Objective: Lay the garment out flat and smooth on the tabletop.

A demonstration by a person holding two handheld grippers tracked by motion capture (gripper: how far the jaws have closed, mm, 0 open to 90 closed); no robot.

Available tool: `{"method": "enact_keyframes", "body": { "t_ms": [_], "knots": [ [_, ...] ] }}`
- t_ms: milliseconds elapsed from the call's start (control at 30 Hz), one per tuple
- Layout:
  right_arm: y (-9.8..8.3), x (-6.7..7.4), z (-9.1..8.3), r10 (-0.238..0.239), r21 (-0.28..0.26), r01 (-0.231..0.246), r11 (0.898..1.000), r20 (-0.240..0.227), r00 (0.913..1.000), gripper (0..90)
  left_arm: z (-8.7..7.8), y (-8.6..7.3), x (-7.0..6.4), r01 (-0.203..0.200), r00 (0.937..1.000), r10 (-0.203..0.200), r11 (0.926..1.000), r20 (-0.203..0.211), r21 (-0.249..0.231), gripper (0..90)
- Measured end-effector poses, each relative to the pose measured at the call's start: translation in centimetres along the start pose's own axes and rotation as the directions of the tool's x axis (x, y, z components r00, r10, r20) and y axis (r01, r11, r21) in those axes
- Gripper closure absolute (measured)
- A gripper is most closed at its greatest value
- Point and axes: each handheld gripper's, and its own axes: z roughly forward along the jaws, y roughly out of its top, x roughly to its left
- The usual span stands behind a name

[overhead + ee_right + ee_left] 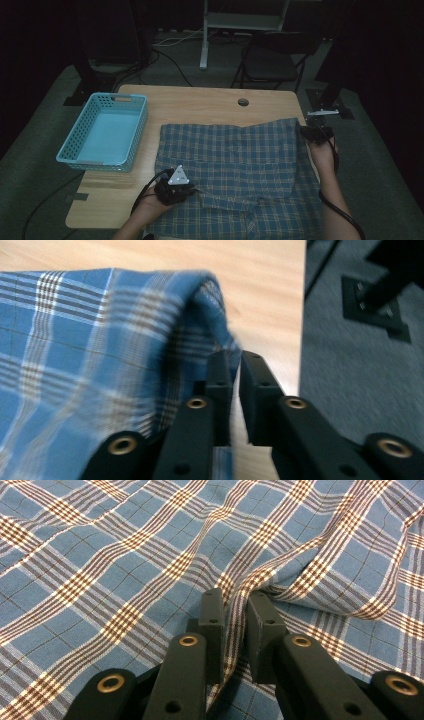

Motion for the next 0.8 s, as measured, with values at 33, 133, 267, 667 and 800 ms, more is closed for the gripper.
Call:
{"method": "enact_keyframes", "body": {
  "t_ms": [33, 133, 267, 667, 800],
  "knots": [
    [-0.3, -0.3, 0.4, 0.008, 0.015, -0.008, 1.000, 0.005, 1.0000, 79.0, 0.0, 0.0, 0.0, 0.004, 1.0000, -0.004, 1.0000, 0.002, -0.001, 80.2],
    [-1.4, -1.2, 1.3, 0.044, 0.061, -0.045, 0.997, 0.024, 0.9988, 70.3, 0.0, -0.2, 0.1, 0.018, 0.9998, -0.018, 0.9997, 0.011, -0.016, 78.2],
    [-3.0, -2.0, 2.2, 0.089, 0.119, -0.090, 0.989, 0.014, 0.9959, 52.0, 0.2, -0.4, 0.1, 0.042, 0.9984, -0.043, 0.9983, -0.037, -0.042, 56.7],
    [-6.1, -1.4, -0.8, 0.027, 0.111, -0.019, 0.994, -0.071, 0.9971, 38.7, -0.4, -0.6, 0.6, 0.046, 0.9935, -0.052, 0.9974, -0.101, -0.056, 37.3],
    [-6.8, -0.9, -3.4, -0.002, 0.064, 0.011, 0.998, -0.134, 0.9909, 35.4, -1.1, -0.7, 0.8, 0.002, 0.9931, -0.013, 0.9955, -0.117, -0.095, 36.6]
  ]
}}
